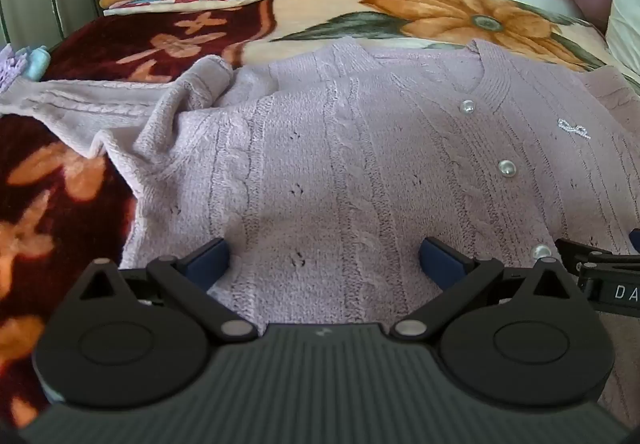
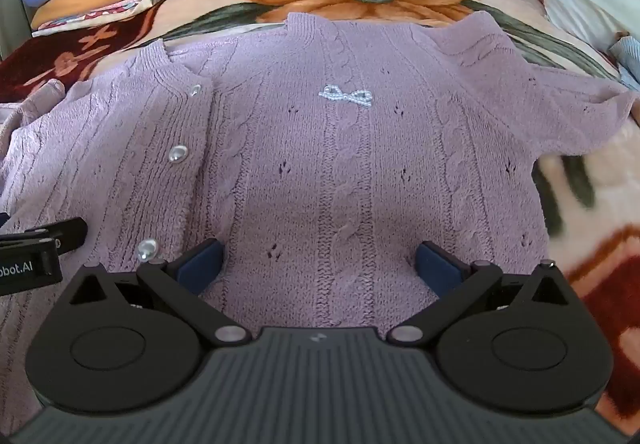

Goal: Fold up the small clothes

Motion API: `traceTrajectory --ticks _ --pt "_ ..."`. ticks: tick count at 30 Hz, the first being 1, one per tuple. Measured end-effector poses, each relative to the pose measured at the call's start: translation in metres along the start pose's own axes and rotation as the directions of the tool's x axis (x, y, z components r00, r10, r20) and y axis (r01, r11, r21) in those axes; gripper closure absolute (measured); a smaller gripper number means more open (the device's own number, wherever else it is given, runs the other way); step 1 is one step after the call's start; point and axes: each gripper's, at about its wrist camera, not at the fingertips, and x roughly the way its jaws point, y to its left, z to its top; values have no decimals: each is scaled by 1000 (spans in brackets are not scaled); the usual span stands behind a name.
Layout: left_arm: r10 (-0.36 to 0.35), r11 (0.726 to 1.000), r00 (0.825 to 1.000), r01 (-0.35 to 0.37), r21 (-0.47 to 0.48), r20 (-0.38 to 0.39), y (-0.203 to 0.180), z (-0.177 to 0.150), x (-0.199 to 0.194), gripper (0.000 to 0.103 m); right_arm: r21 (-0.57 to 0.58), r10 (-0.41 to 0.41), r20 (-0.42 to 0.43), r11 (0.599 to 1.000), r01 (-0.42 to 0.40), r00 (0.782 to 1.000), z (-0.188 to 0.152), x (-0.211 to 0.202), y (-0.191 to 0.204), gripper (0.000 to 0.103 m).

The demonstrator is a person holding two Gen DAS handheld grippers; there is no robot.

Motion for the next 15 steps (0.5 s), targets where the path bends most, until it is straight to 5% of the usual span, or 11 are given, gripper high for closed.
traceTrajectory --ticks 15 --pt "13 1000 1000 -12 16 -11 -2 1 1 0 8 4 -11 1000 -4 1000 4 2 -2 0"
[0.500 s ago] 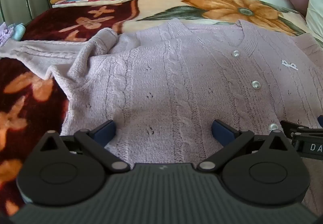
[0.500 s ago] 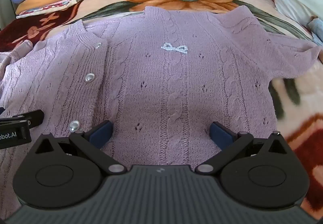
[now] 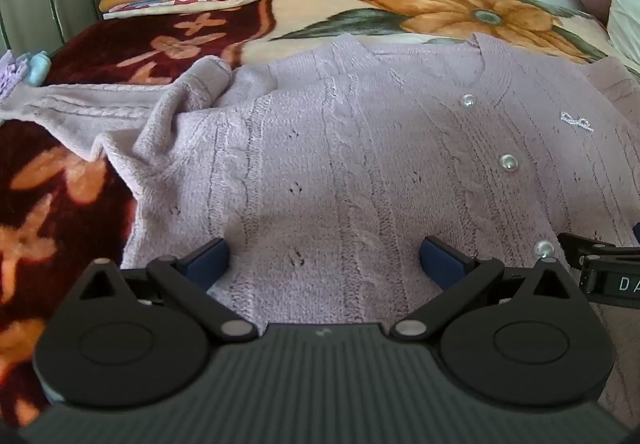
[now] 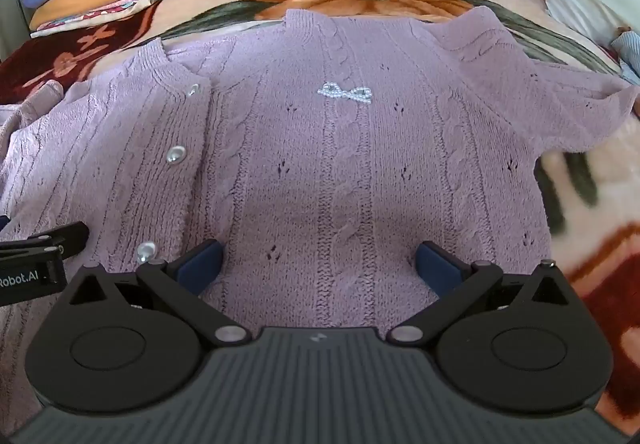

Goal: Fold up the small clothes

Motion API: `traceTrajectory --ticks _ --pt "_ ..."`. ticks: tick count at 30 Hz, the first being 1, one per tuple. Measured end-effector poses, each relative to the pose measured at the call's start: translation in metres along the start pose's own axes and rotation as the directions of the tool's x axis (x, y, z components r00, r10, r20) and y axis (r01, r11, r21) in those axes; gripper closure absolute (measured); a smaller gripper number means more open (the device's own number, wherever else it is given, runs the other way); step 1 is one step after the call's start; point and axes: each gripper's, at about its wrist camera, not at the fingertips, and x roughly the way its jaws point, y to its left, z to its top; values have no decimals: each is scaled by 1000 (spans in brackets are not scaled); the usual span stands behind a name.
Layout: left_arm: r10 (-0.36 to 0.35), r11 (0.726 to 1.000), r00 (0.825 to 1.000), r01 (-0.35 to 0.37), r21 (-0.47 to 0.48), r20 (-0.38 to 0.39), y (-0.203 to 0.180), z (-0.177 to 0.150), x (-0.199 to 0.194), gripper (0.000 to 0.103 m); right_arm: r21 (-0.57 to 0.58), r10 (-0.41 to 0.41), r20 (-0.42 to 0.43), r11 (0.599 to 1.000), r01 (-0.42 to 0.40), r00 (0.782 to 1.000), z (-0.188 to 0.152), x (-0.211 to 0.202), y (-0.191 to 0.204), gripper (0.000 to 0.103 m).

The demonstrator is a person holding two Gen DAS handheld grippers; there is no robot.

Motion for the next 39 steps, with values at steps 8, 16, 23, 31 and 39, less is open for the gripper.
traceTrajectory --ticks 8,16,23,31,39 --pt "1 1000 1000 -1 1 3 1 0 1 0 -17 -15 -1 1000 15 1000 -3 2 3 0" --pt "0 1000 1000 0 0 2 0 0 2 0 -15 -13 -4 1000 13 1000 -3 1 2 0" --pt "-1 1000 1000 1 5 -10 0 2 1 0 -4 -1 -2 1000 1 1000 -2 1 1 0" --pt "-25 999 999 24 -36 -33 7 8 -3 0 32 39 -13 999 -38 999 5 -3 -6 0" --pt "-66 996 997 64 -64 -37 2 14 -22 0 151 152 45 976 -157 987 3 -21 -34 0"
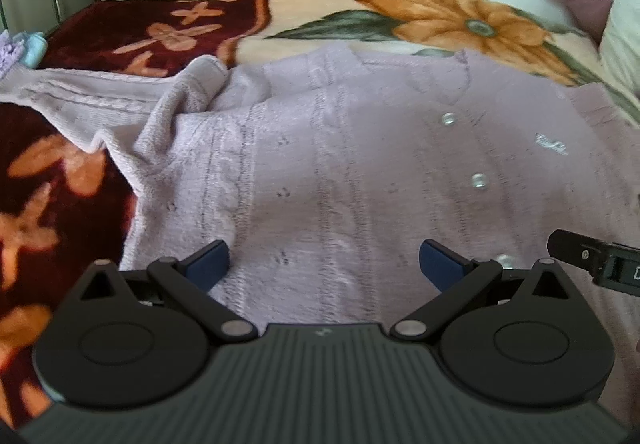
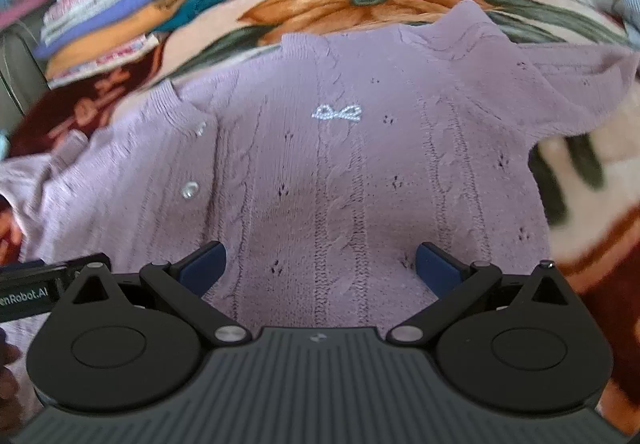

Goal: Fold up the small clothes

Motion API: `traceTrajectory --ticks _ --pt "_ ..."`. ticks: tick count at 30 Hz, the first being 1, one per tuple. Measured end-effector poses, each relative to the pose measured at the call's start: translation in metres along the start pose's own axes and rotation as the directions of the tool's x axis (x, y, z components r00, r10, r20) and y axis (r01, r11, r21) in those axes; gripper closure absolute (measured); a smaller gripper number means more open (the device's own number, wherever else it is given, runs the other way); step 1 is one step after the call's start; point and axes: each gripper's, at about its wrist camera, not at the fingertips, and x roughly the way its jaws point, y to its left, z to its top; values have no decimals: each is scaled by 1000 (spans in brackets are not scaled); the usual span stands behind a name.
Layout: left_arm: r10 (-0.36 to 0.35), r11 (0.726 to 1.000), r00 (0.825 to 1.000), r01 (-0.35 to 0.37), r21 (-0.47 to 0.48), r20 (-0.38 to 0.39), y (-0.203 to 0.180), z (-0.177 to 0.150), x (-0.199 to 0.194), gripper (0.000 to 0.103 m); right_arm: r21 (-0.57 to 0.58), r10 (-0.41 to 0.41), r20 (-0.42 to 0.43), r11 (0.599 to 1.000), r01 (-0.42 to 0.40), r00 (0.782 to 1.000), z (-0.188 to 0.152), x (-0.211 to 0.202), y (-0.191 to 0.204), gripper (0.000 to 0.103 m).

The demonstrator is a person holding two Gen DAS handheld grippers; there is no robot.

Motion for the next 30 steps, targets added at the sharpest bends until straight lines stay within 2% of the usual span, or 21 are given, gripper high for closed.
traceTrajectory --ticks 5,9,13,17,22,28,30 --pt "-28 1000 999 28 1 19 -10 8 -14 0 86 42 43 995 -45 998 16 -23 -36 0" --pt "-23 1000 999 23 3 32 -16 12 -18 0 172 48 103 983 -66 994 41 -41 -83 0" --pt "-2 1000 1000 2 -19 22 -21 12 -14 0 211 -54 168 977 18 984 70 -44 -137 0" --pt "8 1000 1000 -8 -5 0 -27 9 -9 0 299 -132 158 951 79 979 91 -30 -196 0" --pt "27 1000 999 -27 13 -26 -35 7 -1 0 408 -140 141 910 71 980 104 -9 -257 0" --pt "65 997 997 -63 33 -38 -43 5 6 0 478 -114 164 878 22 980 118 19 -292 0" --pt "75 997 996 -74 32 -46 -45 4 9 0 488 -128 174 872 27 976 126 27 -299 0"
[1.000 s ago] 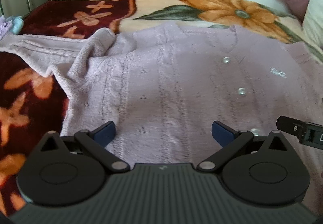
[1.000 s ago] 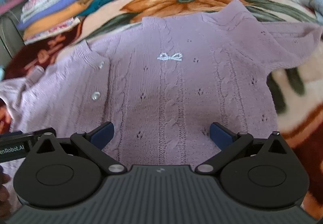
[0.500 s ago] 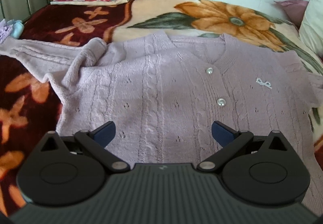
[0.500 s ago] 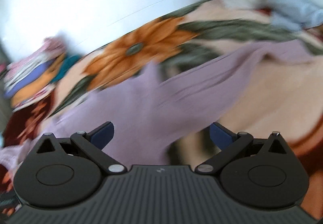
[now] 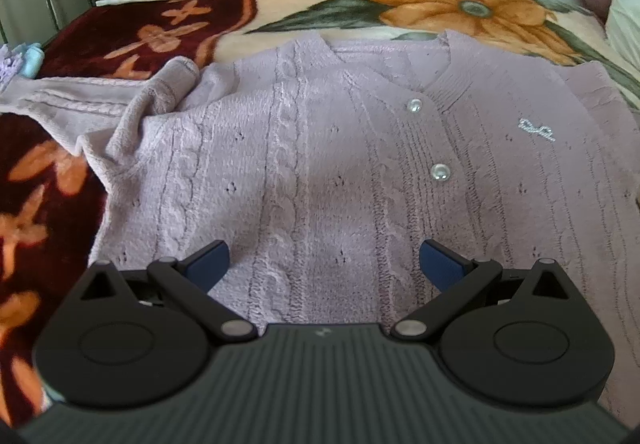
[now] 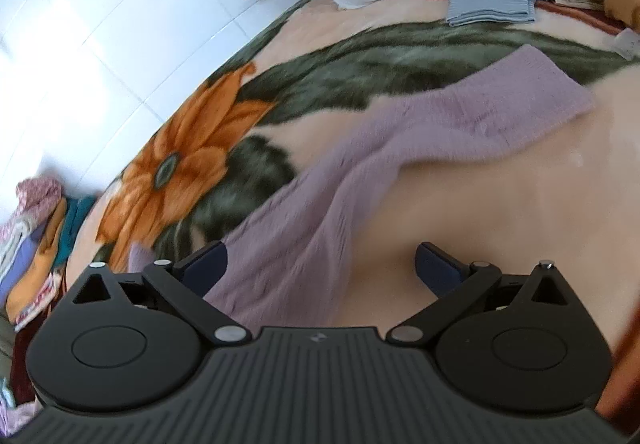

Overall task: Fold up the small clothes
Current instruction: 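Grasp the cardigan sleeve cuff with the right gripper, then carry the held sleeve across the cardigan body with the right gripper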

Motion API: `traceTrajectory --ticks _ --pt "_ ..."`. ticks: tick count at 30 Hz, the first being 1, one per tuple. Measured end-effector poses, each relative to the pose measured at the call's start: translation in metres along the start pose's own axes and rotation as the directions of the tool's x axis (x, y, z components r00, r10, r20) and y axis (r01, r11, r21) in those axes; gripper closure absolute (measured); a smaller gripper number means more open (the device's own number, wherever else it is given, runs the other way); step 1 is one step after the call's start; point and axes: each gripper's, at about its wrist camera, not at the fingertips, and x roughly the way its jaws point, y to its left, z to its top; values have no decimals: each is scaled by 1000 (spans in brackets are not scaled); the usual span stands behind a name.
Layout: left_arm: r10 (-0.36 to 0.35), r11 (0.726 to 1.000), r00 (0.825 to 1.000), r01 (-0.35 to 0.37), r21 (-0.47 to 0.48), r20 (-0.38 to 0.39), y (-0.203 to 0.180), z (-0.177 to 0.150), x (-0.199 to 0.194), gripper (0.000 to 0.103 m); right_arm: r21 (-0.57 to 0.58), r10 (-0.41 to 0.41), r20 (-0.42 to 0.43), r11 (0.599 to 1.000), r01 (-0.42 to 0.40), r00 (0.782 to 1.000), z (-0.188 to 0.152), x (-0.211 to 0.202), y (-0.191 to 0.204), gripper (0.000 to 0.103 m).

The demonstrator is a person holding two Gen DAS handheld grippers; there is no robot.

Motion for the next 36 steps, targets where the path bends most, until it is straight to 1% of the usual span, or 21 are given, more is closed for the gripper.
traceTrajectory --ticks 3,5,6,7,8,9,10,11,12,13,14,15,16,18,22,24,27,29,33,36 --pt "16 1000 1000 -16 8 -7 -3 -2 4 0 30 -5 37 1000 4 999 14 9 -3 1" --pt "28 999 1000 -28 17 -7 -6 -3 6 0 51 -8 55 999 5 998 21 14 -5 7" --pt "32 999 999 -32 17 -8 -6 -2 7 0 64 -11 69 998 7 998 23 16 -7 12" --pt "35 999 999 -35 14 -8 -6 -2 8 0 70 -10 78 998 4 997 24 16 -9 20" --pt "39 999 999 -39 11 -10 -6 -2 10 0 68 -17 81 998 11 997 25 17 -10 24" --pt "40 999 999 -40 7 -12 -6 -2 11 0 61 -24 84 998 19 996 26 17 -12 35" --pt "40 999 999 -40 6 -13 -6 -2 12 0 60 -32 85 998 27 996 27 17 -14 49" --pt "41 999 999 -41 6 -11 -6 -3 12 0 66 -43 85 997 38 995 27 15 -16 57" --pt "43 999 999 -43 7 -8 -7 -4 11 0 79 -50 90 996 43 995 26 12 -20 74" --pt "45 999 999 -45 12 -3 -7 -4 11 0 106 -45 104 994 34 994 26 8 -25 83" --pt "48 999 999 -48 15 0 -8 -5 11 0 132 -32 120 991 16 992 25 2 -30 86" --pt "50 999 999 -50 16 2 -9 -5 10 0 151 -22 137 989 1 990 24 -4 -34 91" --pt "51 999 999 -51 17 3 -9 -5 9 0 156 -27 157 988 2 987 24 -13 -37 94" --pt "51 999 999 -51 16 2 -10 -5 7 0 146 -43 200 989 14 979 24 -29 -41 94" --pt "50 999 999 -50 7 0 -9 -6 6 0 139 -125 282 986 89 951 21 -60 -53 94" --pt "47 999 999 -47 1 2 -8 -6 5 0 151 -138 295 984 97 945 18 -72 -61 94" --pt "48 999 999 -48 3 1 -8 -8 3 0 133 -146 316 985 108 938 11 -88 -65 95" --pt "52 999 999 -52 5 -2 -7 -9 2 0 123 -134 322 987 99 937 6 -97 -64 96" --pt "41 999 999 -41 8 -7 -3 -10 -3 0 124 -87 295 991 52 952 -2 -103 -58 97" --pt "31 999 999 -31 11 -8 1 -11 -5 0 121 -53 297 992 17 954 -6 -111 -51 97"
